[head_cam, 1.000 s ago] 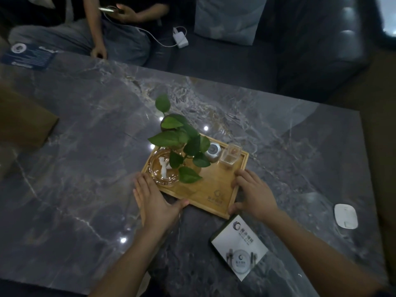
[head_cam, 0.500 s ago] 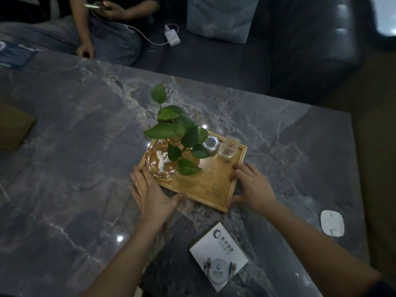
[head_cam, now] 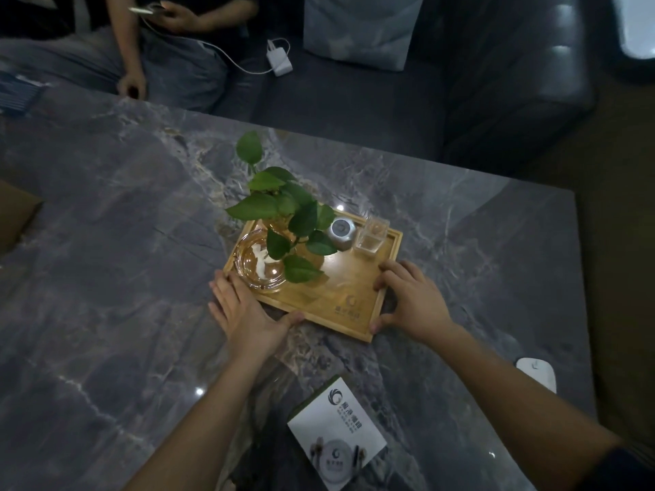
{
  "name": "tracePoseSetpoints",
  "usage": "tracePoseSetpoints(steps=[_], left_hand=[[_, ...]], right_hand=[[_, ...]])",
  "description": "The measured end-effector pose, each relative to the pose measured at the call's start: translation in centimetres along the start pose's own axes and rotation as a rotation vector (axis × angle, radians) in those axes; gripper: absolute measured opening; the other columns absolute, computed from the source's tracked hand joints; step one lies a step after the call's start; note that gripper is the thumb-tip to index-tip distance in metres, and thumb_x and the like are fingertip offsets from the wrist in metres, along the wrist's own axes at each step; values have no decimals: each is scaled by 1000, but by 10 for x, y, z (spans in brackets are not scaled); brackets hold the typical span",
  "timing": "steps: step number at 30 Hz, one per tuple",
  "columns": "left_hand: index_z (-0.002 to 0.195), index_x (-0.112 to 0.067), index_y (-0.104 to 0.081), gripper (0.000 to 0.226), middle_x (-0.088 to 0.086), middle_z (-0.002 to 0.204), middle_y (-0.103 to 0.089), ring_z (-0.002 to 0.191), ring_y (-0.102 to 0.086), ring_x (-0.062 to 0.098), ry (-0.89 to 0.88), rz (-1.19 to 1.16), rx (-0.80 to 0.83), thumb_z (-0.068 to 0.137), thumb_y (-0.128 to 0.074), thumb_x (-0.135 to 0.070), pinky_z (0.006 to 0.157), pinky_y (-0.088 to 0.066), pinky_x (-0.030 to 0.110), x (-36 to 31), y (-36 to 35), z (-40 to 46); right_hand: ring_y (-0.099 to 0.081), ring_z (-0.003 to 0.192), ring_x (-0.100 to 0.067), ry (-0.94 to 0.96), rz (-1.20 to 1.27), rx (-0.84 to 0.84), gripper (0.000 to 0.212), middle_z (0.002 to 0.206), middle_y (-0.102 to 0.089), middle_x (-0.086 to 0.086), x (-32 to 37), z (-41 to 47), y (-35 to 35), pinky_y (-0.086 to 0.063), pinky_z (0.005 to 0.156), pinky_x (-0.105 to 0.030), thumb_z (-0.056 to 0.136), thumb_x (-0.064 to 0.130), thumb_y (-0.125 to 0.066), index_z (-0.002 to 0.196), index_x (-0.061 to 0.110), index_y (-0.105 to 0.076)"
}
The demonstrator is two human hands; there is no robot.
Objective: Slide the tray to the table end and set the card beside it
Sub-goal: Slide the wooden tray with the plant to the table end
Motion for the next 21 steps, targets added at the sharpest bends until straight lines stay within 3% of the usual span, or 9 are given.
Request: tracePoseSetpoints(steps=[10, 14, 18, 21], left_hand=[[155, -9, 6, 157, 12, 164, 15, 149, 19, 27, -55, -9, -21, 41, -74, -82, 122, 10, 44, -6, 0, 11], [155, -12, 6, 155, 11, 164, 13, 150, 18, 27, -107, -12, 4, 42, -78, -77, 122, 9, 44, -13, 0, 20], [155, -12, 2, 154, 11, 165, 10, 150, 13, 27, -182, 18, 15, 41, -77, -78, 122, 7, 45, -25, 0, 33], [156, -14, 3, 155, 10, 165, 10, 151, 13, 26, -219, 39, 40, 40, -77, -77, 123, 5, 45, -33, -1, 44]], right_hand=[[-29, 137, -25, 37, -3, -42, 78, 146, -40, 5, -12, 0, -3, -36, 106, -47, 47, 72, -76, 110, 30, -54], [-20, 143, -25, 35, -39, -56, 78, 147, -38, 4, -17, -5, -6, -25, 115, -48, 51, 78, -68, 112, 30, -53], [-11, 148, -28, 8, -63, -104, 84, 148, -40, 0, -21, -16, -9, -10, 120, -51, 56, 89, -48, 112, 27, -54], [-19, 147, -30, 6, -67, -136, 92, 144, -46, -5, -21, -23, -10, -12, 120, -54, 60, 96, -32, 111, 23, -56]])
Point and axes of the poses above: each hand's wrist, its own z-axis towards the middle knuckle, its own y-axis out of the back of the hand, x = y × z, the point moved 3 cm from there along z, towards the middle knuckle
